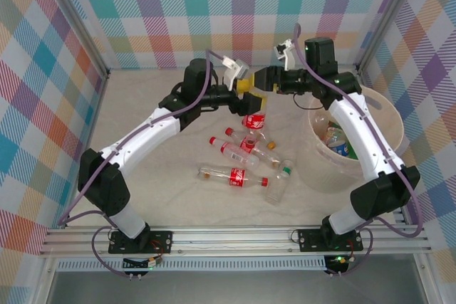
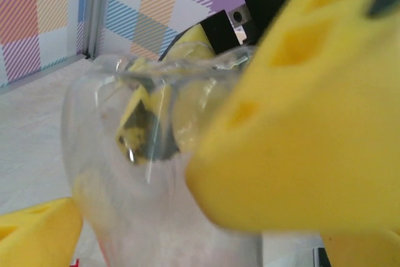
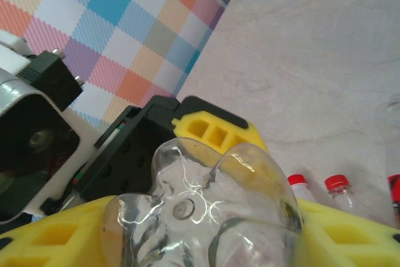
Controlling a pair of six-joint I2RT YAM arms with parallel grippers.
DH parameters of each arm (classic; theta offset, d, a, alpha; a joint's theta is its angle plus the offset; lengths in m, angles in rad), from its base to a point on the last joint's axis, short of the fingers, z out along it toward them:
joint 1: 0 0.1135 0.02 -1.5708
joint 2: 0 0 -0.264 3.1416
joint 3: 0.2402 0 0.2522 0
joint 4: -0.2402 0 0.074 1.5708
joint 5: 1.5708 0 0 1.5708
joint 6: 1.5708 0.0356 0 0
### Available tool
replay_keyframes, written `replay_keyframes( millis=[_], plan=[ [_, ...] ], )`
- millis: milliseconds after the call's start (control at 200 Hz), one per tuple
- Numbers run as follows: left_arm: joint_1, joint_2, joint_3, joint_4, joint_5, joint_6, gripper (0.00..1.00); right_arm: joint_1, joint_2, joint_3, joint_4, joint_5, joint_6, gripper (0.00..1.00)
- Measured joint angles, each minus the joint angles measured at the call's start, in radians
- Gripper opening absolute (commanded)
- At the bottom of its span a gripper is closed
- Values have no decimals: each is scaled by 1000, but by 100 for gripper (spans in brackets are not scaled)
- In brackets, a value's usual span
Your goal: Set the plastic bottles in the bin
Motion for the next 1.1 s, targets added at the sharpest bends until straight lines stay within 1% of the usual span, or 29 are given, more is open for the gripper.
replay_keyframes(
  millis=[170, 280, 345, 410, 535, 625, 690, 790, 850, 930, 1015, 1100],
  plan=[
    [0, -120, -102, 16, -31, -9, 100, -51, -2, 39, -45, 53, -1, 53],
    [0, -224, -171, 17, -62, -55, 100, -110, -9, 117, -69, 79, -2, 53],
    [0, -266, -201, 18, -97, -104, 100, -147, -23, 183, -98, 105, -7, 53],
    [0, -293, -232, 17, -163, -188, 95, -192, -34, 270, -141, 136, -13, 53],
    [-1, -302, -290, -6, -314, -400, 94, -320, -66, 432, -206, 164, -25, 53],
    [-2, -302, -324, -107, -428, -542, 93, -435, -88, 532, -255, 175, -34, 52],
    [-4, -302, -338, -190, -497, -634, 92, -509, -106, 567, -278, 179, -35, 52],
    [-5, -302, -371, -291, -584, -791, 86, -584, -136, 576, -319, 182, -38, 51],
    [-5, -303, -400, -341, -617, -877, 86, -603, -145, 576, -344, 194, -44, 51],
    [-5, -303, -436, -396, -633, -982, 86, -613, -158, 559, -367, 212, -58, 50],
    [-5, -300, -450, -457, -637, -1075, 86, -616, -188, 492, -377, 229, -66, 50],
    [-5, -291, -449, -505, -638, -1153, 85, -616, -232, 379, -379, 236, -73, 49]
  ],
)
